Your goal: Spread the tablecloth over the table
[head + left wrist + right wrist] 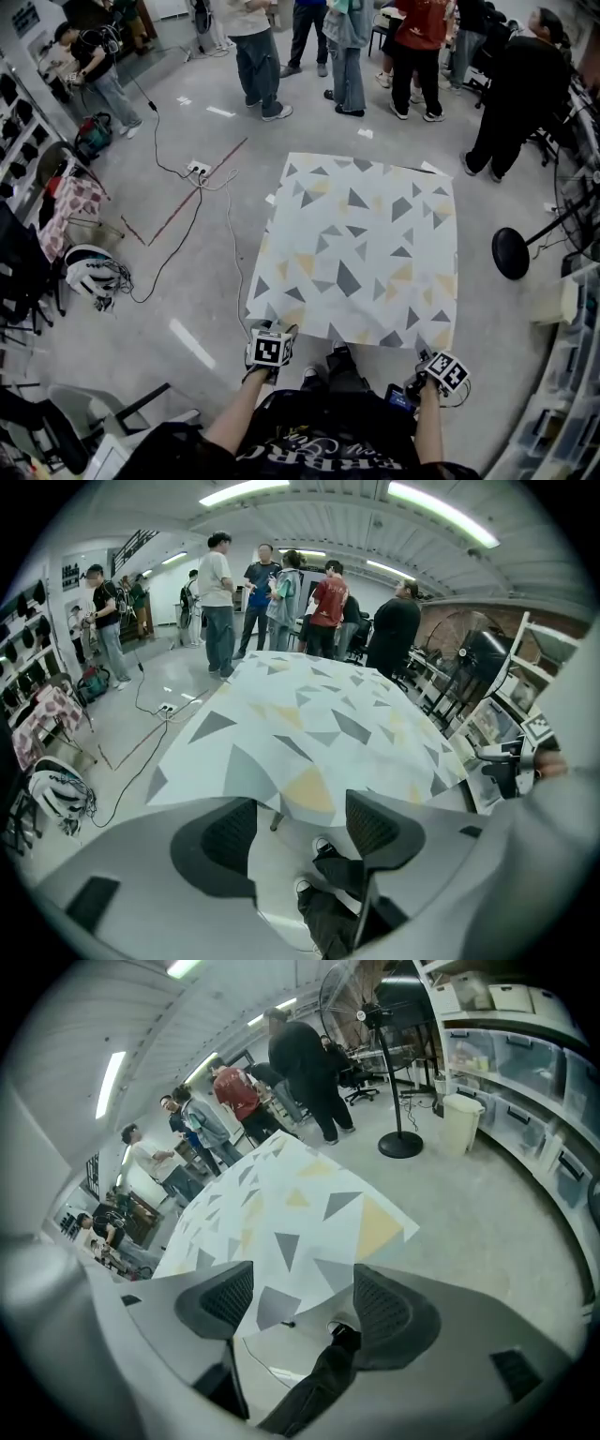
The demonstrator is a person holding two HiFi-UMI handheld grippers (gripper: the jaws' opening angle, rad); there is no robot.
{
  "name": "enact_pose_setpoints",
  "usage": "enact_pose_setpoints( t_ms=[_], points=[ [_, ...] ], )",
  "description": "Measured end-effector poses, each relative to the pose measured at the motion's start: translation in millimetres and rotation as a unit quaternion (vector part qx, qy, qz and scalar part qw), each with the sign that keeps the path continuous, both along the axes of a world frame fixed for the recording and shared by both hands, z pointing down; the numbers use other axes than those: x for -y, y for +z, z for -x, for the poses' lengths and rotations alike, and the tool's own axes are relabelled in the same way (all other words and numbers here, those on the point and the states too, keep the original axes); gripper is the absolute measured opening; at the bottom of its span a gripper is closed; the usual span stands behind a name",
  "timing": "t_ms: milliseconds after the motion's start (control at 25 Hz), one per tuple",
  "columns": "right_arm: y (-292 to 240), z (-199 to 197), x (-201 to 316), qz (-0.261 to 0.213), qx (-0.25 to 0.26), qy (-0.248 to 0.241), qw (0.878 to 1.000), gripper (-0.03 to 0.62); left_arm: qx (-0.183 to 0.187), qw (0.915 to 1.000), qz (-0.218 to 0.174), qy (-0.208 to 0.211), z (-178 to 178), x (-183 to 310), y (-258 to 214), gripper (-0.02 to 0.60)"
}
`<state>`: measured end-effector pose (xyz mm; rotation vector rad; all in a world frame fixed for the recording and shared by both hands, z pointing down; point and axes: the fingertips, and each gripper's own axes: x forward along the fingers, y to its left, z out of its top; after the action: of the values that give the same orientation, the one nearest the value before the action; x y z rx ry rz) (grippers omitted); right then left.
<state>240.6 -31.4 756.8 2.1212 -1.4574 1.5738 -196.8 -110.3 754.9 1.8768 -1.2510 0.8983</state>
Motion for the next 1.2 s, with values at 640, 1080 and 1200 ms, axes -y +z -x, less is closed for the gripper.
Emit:
enact_pose_setpoints(
  t_ms=[640, 1080, 1200],
  points=[
    [-121, 94, 26, -0.174, -0.006, -0.174, 0.969, 0.291, -0.001, 0.9940, -0.101, 0.041, 2, -13, -75, 0.293],
    [-214, 208, 15, -0.263, -0.034, -0.352, 0.898, 0.213, -0.064, 0.9660, -0.205, 0.145, -54, -30, -174, 0.227],
    [-229, 225, 7, -0.281, -0.024, -0.365, 0.887, 0.176, -0.086, 0.9568, -0.224, 0.164, -66, -44, -195, 0.137]
  ],
)
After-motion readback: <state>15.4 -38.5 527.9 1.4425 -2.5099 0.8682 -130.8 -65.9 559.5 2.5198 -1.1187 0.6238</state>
